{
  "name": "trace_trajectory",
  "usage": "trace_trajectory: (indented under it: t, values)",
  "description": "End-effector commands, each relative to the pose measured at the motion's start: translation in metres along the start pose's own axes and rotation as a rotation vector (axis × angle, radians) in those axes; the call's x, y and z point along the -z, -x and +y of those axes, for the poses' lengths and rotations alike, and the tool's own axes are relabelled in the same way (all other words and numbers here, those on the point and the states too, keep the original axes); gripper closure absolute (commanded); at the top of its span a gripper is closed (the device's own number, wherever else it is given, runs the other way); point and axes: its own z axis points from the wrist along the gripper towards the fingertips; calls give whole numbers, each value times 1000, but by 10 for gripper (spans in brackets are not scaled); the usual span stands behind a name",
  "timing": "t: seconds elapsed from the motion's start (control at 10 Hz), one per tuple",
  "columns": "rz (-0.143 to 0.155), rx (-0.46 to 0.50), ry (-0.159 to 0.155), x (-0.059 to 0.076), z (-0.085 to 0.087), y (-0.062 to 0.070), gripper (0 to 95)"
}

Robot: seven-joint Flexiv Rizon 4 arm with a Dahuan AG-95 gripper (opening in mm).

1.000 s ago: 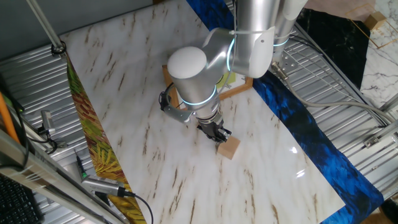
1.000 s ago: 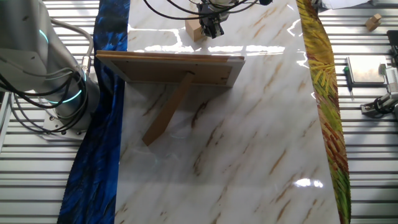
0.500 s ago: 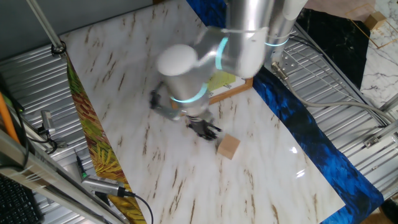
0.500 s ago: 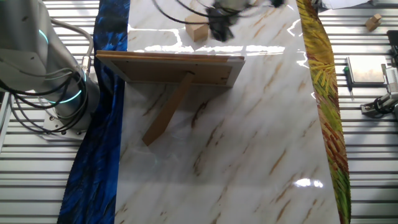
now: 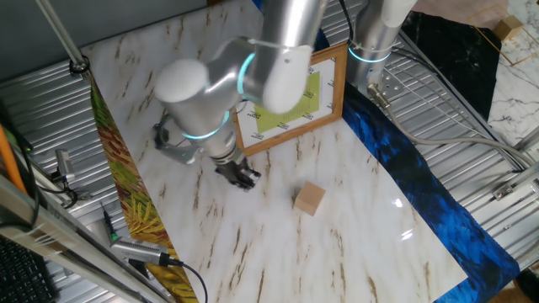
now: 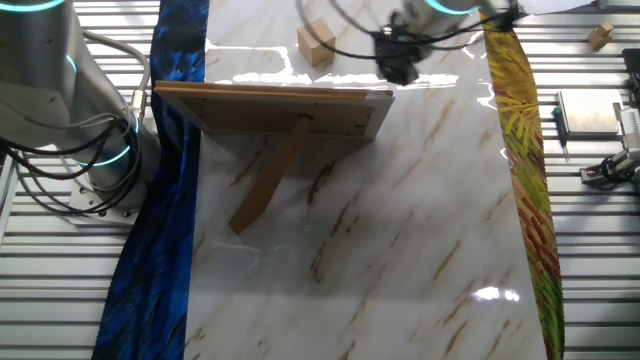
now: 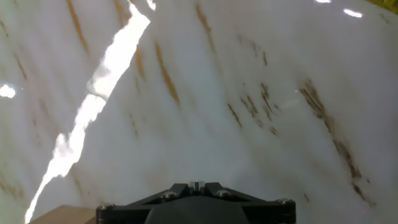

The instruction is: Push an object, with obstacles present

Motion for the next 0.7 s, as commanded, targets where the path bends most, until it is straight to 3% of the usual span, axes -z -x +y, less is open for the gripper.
trace_trajectory:
  t: [0.1,0.6,0.7]
  values:
    - [4,-9,8,0,3,-4,950]
    - [7,-58,-11,0,2,-5,950]
    - [15,-38,-26,2,-3,-3,950]
